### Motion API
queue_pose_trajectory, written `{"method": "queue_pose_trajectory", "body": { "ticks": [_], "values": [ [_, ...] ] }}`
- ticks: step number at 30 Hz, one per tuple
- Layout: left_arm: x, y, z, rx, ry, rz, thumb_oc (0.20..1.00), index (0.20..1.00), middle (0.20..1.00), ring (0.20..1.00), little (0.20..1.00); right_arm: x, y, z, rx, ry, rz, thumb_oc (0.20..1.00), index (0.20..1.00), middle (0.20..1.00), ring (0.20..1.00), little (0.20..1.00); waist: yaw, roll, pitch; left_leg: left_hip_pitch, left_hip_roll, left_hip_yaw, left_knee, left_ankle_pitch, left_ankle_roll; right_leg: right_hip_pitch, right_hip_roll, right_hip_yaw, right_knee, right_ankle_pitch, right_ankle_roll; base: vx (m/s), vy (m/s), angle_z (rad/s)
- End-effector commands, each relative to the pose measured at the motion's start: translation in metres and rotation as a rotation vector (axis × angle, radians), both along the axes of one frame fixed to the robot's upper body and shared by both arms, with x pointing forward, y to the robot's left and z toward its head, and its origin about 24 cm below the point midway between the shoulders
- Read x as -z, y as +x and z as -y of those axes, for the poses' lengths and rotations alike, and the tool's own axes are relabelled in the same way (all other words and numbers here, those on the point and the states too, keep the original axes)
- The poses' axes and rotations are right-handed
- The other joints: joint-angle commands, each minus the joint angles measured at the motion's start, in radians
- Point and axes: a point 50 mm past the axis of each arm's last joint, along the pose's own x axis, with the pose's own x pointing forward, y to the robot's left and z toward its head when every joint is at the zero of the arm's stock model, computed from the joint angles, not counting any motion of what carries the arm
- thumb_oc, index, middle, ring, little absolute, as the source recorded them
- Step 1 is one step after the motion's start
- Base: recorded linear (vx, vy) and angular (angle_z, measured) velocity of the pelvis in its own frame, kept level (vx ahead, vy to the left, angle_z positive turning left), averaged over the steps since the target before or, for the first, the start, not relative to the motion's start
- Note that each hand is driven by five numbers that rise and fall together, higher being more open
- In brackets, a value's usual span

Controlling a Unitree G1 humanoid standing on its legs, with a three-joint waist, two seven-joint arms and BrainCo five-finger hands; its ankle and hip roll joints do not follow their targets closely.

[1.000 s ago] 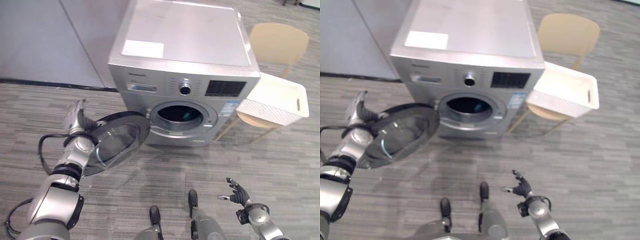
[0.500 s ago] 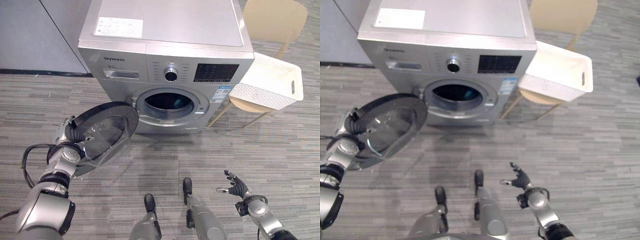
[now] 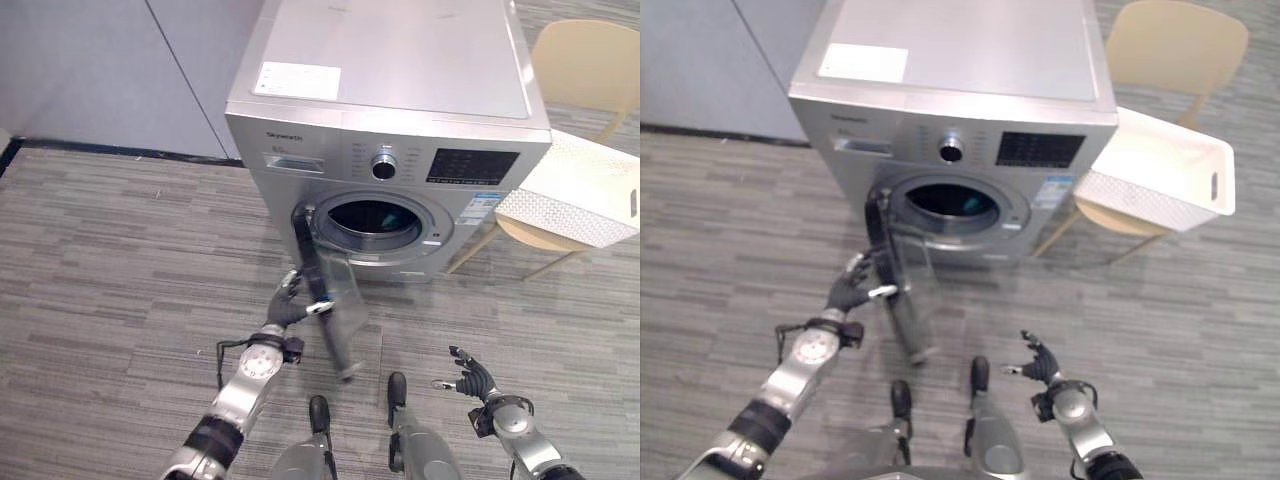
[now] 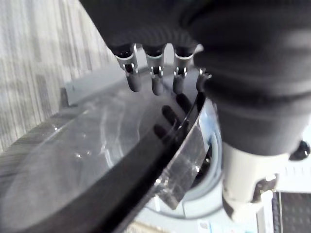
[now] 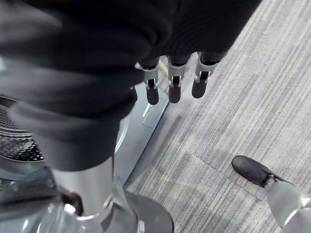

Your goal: Grab the laundry basket,head to the washer,open it,put in the laundry and shut it.

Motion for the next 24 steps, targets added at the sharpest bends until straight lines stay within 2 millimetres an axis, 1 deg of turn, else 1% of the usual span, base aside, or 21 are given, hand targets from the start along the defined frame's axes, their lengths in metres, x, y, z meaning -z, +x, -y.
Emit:
{"method": "queue_pose_trajectory", "body": {
  "ticks": [1,3,4,5,7,8,10,11,12,14,16,18,20,21,22,23,24],
  "values": [
    [-0.053,0.036,0.045,0.106,-0.136,0.187,1.000,1.000,1.000,1.000,1.000,-0.017,0.015,0.004,-0.038,-0.050,0.087,1.000,1.000,1.000,1.000,1.000,-0.057,0.022,-0.048,-0.083,-0.001,-0.011,0.043,-0.035,0.013,-0.014,0.025,0.047,0.097,-0.137,0.069,0.01,0.025,-0.47],
    [-0.063,0.055,0.031,0.015,-0.118,0.197,1.000,1.000,1.000,1.000,1.000,-0.023,0.022,0.002,-0.057,-0.054,0.115,1.000,1.000,1.000,1.000,1.000,-0.080,0.021,-0.043,-0.093,0.003,0.011,0.035,-0.029,0.013,-0.039,0.031,0.077,0.094,-0.126,0.071,0.00,0.032,-0.63],
    [-0.067,0.066,0.019,-0.043,-0.079,0.199,1.000,1.000,1.000,1.000,1.000,-0.025,0.025,0.003,-0.063,-0.060,0.123,1.000,1.000,1.000,1.000,1.000,-0.089,0.020,-0.041,-0.100,0.006,0.022,0.029,-0.023,0.012,-0.057,0.034,0.089,0.095,-0.120,0.072,-0.02,0.025,-0.72],
    [-0.077,0.080,0.000,-0.103,0.012,0.216,1.000,1.000,1.000,1.000,1.000,-0.029,0.030,0.003,-0.071,-0.069,0.139,1.000,1.000,1.000,1.000,1.000,-0.101,0.019,-0.036,-0.112,0.009,0.037,0.022,-0.015,0.011,-0.079,0.039,0.103,0.097,-0.113,0.074,-0.03,0.017,-0.71],
    [-0.094,0.097,-0.041,-0.193,0.231,0.232,1.000,1.000,1.000,1.000,1.000,-0.035,0.037,0.005,-0.078,-0.079,0.167,1.000,1.000,1.000,1.000,1.000,-0.118,0.018,-0.024,-0.133,0.014,0.054,0.013,-0.001,0.008,-0.114,0.046,0.121,0.100,-0.101,0.076,-0.04,0.016,-0.69],
    [-0.102,0.102,-0.061,-0.246,0.315,0.233,1.000,1.000,1.000,1.000,1.000,-0.037,0.040,0.006,-0.078,-0.079,0.180,1.000,1.000,1.000,1.000,1.000,-0.124,0.018,-0.015,-0.141,0.016,0.059,0.010,0.005,0.005,-0.127,0.047,0.124,0.101,-0.097,0.078,-0.03,0.004,-0.74],
    [-0.115,0.106,-0.096,-0.371,0.390,0.221,1.000,1.000,1.000,1.000,1.000,-0.040,0.042,0.007,-0.074,-0.073,0.196,1.000,1.000,1.000,1.000,1.000,-0.132,0.014,-0.001,-0.156,0.020,0.062,0.006,0.017,-0.001,-0.142,0.048,0.123,0.099,-0.090,0.080,-0.03,-0.016,-0.44],
    [-0.115,0.106,-0.096,-0.371,0.390,0.221,1.000,1.000,1.000,1.000,1.000,-0.040,0.042,0.007,-0.074,-0.073,0.196,1.000,1.000,1.000,1.000,1.000,-0.132,0.014,0.000,-0.156,0.020,0.062,0.006,0.017,-0.001,-0.142,0.048,0.123,0.099,-0.090,0.080,-0.03,-0.042,-0.09],
    [-0.118,0.103,-0.115,-0.449,0.379,0.221,1.000,1.000,1.000,1.000,1.000,-0.039,0.041,0.009,-0.058,-0.066,0.198,1.000,1.000,1.000,1.000,1.000,-0.133,0.008,0.008,-0.163,0.023,0.061,0.004,0.024,-0.006,-0.146,0.049,0.119,0.095,-0.086,0.081,-0.02,-0.051,-0.02],
    [-0.113,0.098,-0.119,-0.461,0.367,0.228,1.000,1.000,1.000,1.000,1.000,-0.035,0.036,0.012,-0.037,-0.063,0.185,1.000,1.000,1.000,1.000,1.000,-0.127,0.005,0.007,-0.164,0.025,0.056,0.004,0.027,-0.010,-0.144,0.049,0.113,0.091,-0.085,0.080,-0.02,-0.059,-0.07],
    [-0.103,0.090,-0.116,-0.423,0.382,0.243,1.000,1.000,1.000,1.000,1.000,-0.030,0.029,0.015,-0.015,-0.059,0.166,1.000,1.000,1.000,1.000,1.000,-0.115,0.004,0.000,-0.160,0.027,0.047,0.004,0.026,-0.011,-0.136,0.048,0.107,0.087,-0.089,0.076,-0.01,-0.057,-0.02],
    [-0.089,0.079,-0.106,-0.368,0.371,0.259,1.000,1.000,1.000,1.000,1.000,-0.025,0.022,0.017,0.003,-0.053,0.150,1.000,1.000,1.000,1.000,1.000,-0.102,0.006,-0.013,-0.155,0.026,0.034,0.001,0.025,-0.011,-0.125,0.049,0.099,0.081,-0.093,0.071,0.00,-0.060,0.13],
    [-0.067,0.060,-0.088,-0.311,0.285,0.258,1.000,1.000,1.000,1.000,1.000,-0.022,0.015,0.022,0.033,-0.054,0.134,1.000,1.000,1.000,1.000,1.000,-0.083,0.011,-0.028,-0.136,0.024,0.017,-0.001,0.018,-0.011,-0.091,0.050,0.082,0.073,-0.103,0.066,0.04,-0.068,0.43],
    [-0.056,0.050,-0.082,-0.293,0.247,0.245,1.000,1.000,1.000,1.000,1.000,-0.020,0.012,0.022,0.043,-0.052,0.125,1.000,1.000,1.000,1.000,1.000,-0.075,0.012,-0.037,-0.132,0.023,0.011,-0.002,0.019,-0.011,-0.080,0.051,0.076,0.069,-0.105,0.064,0.02,-0.049,0.35],
    [-0.056,0.050,-0.082,-0.293,0.247,0.245,1.000,1.000,1.000,1.000,1.000,-0.020,0.012,0.022,0.043,-0.052,0.125,1.000,1.000,1.000,1.000,1.000,-0.075,0.012,-0.037,-0.132,0.023,0.011,-0.002,0.019,-0.011,-0.080,0.051,0.076,0.069,-0.105,0.064,0.06,-0.066,0.31],
    [-0.033,0.027,-0.074,-0.283,0.139,0.197,1.000,1.000,1.000,1.000,1.000,-0.017,0.009,0.023,0.061,-0.054,0.112,1.000,1.000,1.000,1.000,1.000,-0.053,0.015,-0.056,-0.104,0.021,-0.003,-0.003,0.010,-0.011,-0.040,0.053,0.059,0.060,-0.116,0.061,0.08,-0.095,0.35],
    [-0.011,0.005,-0.074,-0.298,0.072,0.135,1.000,1.000,1.000,1.000,1.000,-0.015,0.007,0.024,0.080,-0.054,0.106,1.000,1.000,1.000,1.000,1.000,-0.032,0.015,-0.077,-0.087,0.019,-0.015,-0.004,0.009,-0.011,-0.013,0.054,0.046,0.050,-0.122,0.057,0.08,-0.095,0.37]
  ]
}}
